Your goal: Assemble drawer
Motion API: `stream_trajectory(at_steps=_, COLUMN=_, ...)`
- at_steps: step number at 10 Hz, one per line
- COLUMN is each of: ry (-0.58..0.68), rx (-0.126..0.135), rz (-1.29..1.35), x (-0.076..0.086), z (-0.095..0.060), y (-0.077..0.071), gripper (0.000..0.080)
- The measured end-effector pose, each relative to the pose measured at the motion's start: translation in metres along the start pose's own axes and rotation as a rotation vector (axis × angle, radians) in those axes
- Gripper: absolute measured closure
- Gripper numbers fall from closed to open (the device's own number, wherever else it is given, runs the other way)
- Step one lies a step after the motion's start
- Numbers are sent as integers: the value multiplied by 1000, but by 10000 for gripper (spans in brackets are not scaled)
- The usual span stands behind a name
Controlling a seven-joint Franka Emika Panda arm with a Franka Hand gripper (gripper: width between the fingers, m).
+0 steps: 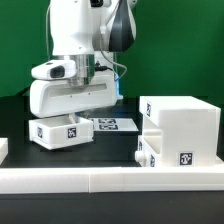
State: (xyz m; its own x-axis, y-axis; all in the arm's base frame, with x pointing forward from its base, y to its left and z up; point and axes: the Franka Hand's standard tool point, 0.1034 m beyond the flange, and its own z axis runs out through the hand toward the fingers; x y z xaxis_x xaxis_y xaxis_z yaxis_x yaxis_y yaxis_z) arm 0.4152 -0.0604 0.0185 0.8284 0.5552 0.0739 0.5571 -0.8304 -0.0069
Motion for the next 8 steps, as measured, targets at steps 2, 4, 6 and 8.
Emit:
stream_trajectory(at_steps=2, ry=-7, rx=6, rz=-85, x=38, z=-9, y=2, gripper=758)
stream_trajectory(at_steps=4, ry=-15, rx=15, rz=-127, x=57, z=-12, y=6, gripper=758)
stream_trajectory(at_steps=6, ry=-25, rx=25, rz=-125, x=56, z=-11, y=5, gripper=758)
stream_trajectory(at_steps=8, ry=-29, rx=23, rz=-294, x=56, z=-12, y=8, gripper=758)
